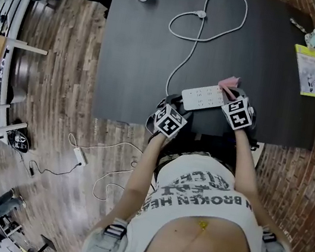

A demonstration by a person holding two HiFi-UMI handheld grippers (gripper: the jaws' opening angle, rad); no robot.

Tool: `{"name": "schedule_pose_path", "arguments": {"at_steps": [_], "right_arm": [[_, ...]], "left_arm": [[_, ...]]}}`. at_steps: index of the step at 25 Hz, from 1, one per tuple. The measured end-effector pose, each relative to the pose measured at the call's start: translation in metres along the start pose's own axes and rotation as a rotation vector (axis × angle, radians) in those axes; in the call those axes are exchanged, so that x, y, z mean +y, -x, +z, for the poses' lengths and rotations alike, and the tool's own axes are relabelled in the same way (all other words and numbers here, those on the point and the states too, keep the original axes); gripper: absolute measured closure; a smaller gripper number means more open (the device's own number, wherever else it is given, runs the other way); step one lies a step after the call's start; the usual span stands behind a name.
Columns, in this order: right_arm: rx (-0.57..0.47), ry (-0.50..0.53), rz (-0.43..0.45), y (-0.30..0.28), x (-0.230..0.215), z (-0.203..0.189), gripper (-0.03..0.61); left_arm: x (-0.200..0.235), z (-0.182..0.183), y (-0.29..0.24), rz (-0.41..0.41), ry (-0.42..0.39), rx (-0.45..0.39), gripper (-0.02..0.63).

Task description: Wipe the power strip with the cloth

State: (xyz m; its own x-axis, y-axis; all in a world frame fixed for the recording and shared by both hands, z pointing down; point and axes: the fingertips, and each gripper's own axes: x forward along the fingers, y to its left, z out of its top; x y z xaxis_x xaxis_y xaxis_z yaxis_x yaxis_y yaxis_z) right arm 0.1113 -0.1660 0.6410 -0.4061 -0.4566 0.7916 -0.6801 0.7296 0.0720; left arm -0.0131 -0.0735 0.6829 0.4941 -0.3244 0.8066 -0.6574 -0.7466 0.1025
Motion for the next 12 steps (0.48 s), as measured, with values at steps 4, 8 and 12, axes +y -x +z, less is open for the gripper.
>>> {"name": "schedule_pose_path", "arguments": {"at_steps": [4,8,12], "right_arm": [[0.007,-0.015,-0.027,0.004,-0.011,-0.005,0.562],[0.016,-0.042,-0.049,0.007,-0.021,-0.012,0.561],[0.017,-0.07,-0.079,0.011,-0.029,-0.016,0.561]], "left_arm": [[0.0,0.0,0.0,-0.002,0.0,0.0,0.333],[0.0,0.001,0.0,-0.001,0.0,-0.001,0.333],[-0.001,0.001,0.0,-0.003,-0.001,-0.004,0.332]]}}
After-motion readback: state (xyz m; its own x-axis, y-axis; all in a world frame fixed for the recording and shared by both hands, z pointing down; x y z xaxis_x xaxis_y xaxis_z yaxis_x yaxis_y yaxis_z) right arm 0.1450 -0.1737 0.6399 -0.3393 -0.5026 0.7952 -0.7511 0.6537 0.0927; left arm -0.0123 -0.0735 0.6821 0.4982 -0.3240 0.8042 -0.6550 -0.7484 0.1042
